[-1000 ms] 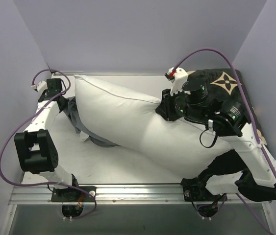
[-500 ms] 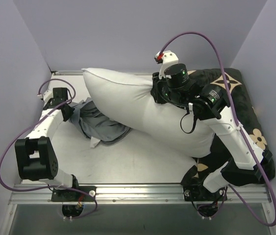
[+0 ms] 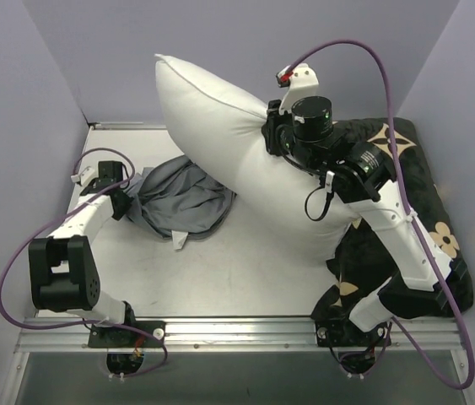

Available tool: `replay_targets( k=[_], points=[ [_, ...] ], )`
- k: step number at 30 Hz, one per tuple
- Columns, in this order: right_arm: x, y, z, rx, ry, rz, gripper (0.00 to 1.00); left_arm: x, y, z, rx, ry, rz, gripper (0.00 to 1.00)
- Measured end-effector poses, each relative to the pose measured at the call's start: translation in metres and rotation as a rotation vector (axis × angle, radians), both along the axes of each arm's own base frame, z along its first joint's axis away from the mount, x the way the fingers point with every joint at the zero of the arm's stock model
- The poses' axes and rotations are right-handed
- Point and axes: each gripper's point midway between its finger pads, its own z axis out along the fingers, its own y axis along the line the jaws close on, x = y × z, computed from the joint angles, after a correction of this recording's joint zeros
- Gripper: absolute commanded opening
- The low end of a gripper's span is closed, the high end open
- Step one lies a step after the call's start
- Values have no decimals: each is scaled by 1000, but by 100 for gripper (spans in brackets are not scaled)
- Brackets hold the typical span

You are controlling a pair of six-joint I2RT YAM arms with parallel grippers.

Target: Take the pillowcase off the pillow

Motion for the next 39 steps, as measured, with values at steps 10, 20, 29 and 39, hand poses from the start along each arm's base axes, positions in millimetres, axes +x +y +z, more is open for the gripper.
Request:
replay_targets(
  k=[10, 20, 29, 39],
  points=[
    [55, 24, -79, -129, -66, -9, 0, -11, -24, -1, -12, 0, -75, 0],
    [42, 116, -222, -140, 99, 171, 0, -16, -64, 39, -24, -123, -249, 15],
    [9, 152, -239, 48, 268, 258, 48, -32, -74, 99, 0, -306, -362, 83],
    [-42, 149, -214, 190, 394, 376, 100, -64, -101, 152, 9, -482, -537, 88]
  ],
)
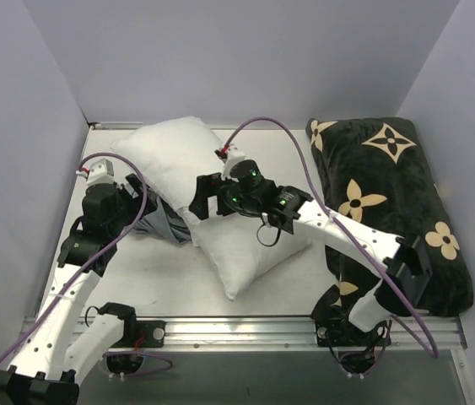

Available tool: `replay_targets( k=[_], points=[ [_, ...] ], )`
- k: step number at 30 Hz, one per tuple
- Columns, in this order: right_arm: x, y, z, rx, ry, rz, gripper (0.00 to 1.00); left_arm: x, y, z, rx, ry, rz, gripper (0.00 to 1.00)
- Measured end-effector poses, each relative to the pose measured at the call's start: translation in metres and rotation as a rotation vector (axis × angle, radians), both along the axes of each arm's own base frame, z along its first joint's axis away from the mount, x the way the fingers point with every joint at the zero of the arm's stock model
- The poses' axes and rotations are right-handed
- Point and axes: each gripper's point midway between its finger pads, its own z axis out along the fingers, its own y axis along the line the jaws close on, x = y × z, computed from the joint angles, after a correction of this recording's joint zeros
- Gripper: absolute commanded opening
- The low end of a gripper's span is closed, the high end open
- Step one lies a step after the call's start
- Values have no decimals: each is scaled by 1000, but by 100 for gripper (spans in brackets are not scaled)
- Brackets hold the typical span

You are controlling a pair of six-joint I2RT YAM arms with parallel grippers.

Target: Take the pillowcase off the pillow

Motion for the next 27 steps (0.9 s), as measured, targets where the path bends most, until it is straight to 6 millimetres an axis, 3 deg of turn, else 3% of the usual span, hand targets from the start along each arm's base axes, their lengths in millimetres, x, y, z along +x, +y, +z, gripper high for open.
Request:
replay_targets(
  k=[5, 9, 18, 22, 27],
  points=[
    [-40, -49, 8, -2, 16, -41, 100, -17, -23, 15, 27, -57, -134, 89],
    [-62, -101, 4, -51, 3, -137, 100, -33, -52, 19, 58, -86, -274, 89],
    [-86, -208, 9, -101, -84, -376, 100, -58, -87, -10, 129, -38, -442, 89],
    [-86, -228, 11, -123, -114, -435, 100, -65, -93, -15, 155, -29, -478, 89],
    [-80, -226, -3, -186, -101, -451, 100, -67, -95, -16, 179, -35, -492, 89]
  ],
)
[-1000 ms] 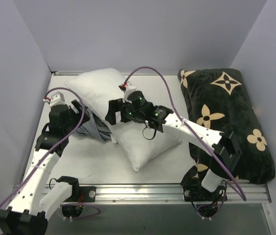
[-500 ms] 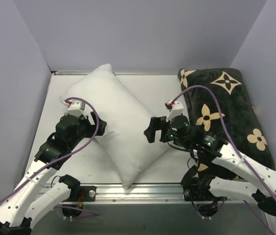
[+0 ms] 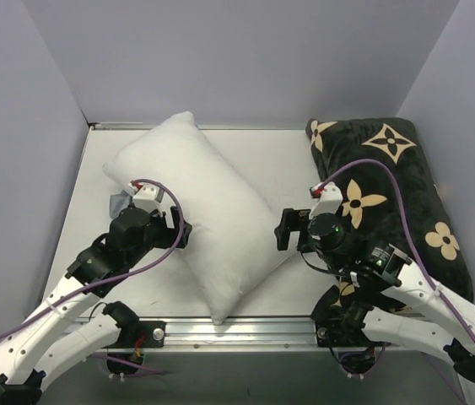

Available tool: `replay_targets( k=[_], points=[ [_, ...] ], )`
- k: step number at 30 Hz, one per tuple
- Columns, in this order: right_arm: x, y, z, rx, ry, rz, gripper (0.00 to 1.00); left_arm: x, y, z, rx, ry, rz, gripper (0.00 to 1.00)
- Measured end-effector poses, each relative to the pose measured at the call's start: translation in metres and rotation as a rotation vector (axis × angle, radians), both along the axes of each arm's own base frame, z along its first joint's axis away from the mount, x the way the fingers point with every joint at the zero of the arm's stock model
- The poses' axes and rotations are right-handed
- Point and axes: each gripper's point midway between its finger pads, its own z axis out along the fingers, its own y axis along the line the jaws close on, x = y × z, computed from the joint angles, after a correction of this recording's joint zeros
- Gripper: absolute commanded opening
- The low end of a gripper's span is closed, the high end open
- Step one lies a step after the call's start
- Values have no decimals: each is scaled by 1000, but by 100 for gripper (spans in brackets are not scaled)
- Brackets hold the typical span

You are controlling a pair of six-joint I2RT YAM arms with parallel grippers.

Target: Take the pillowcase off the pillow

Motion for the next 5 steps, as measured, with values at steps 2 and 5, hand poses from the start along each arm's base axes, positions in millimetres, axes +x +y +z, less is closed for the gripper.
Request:
replay_targets(
  k=[2, 5],
  points=[
    [2, 2, -7, -22, 14, 0, 100, 0, 0, 0, 5, -3, -2, 89],
    [4, 1, -12, -43, 11, -4, 100, 0, 0, 0, 11, -6, -5, 89]
  ],
)
